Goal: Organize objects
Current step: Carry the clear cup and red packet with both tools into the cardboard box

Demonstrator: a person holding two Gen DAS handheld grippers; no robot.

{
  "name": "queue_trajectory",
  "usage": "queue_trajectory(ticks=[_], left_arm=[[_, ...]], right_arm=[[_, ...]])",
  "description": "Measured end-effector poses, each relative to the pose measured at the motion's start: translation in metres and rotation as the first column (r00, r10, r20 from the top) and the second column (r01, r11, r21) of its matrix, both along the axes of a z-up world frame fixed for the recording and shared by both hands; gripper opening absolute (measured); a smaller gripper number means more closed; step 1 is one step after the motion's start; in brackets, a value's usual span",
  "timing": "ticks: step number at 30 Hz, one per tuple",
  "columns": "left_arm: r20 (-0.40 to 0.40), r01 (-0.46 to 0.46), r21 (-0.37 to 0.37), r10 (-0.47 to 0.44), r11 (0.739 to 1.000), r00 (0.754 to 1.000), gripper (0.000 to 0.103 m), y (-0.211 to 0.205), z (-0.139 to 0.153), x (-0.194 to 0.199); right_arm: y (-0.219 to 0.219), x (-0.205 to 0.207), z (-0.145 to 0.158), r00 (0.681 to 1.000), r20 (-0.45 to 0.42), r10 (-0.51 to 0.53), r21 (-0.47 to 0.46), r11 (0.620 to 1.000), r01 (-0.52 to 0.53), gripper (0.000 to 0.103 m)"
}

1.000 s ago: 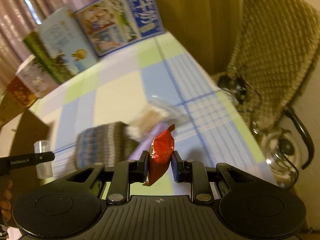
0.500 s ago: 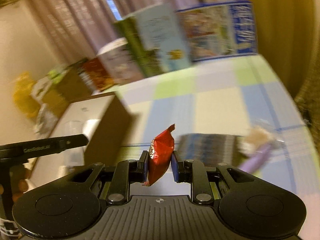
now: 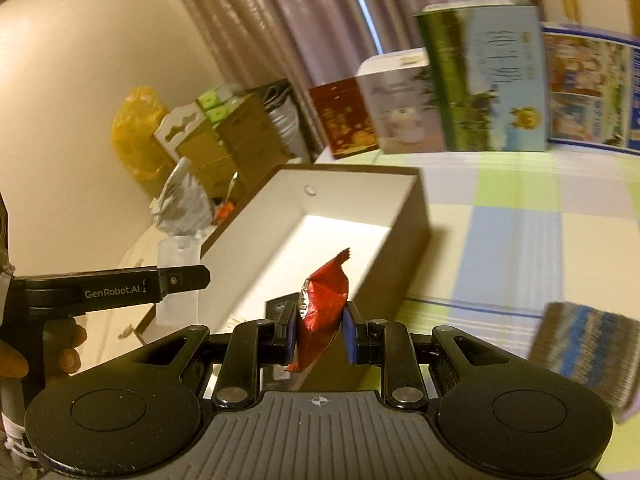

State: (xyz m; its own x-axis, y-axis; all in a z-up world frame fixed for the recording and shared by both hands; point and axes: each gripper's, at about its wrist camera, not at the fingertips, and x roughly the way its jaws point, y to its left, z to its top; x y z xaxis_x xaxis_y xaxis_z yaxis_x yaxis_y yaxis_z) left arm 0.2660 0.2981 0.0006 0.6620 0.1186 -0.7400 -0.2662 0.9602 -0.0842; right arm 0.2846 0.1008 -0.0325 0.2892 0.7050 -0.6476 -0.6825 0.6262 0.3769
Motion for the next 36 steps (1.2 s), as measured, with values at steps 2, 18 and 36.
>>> queue_trajectory(ticks=[2,18,36], left_arm=[[-0.019,-0.001,-0.004,0.001,1.0,1.0,0.049,0.011,-0.007,0.003],[-0.167,0.072,-0.1,-0.088,0.992,0.982,0.049,0.032,-0.073,0.032],[-0.234,0.09,-0.143,-0.122,0.986,0.964,0.049,0.03,-0.096,0.043]], right_arm=[[0.014,0.0,-0.005,1.0,0.006,0.013,-0.017,1.0,-0.013,0.021],[0.09,0.01,-0.056,0.99,0.064,0.128,-0.293,0.95,-0.104,0.021],[0.102,0.024,-0.066,0.991,0.037,0.132,-0.356,0.928,-0.11,0.022]])
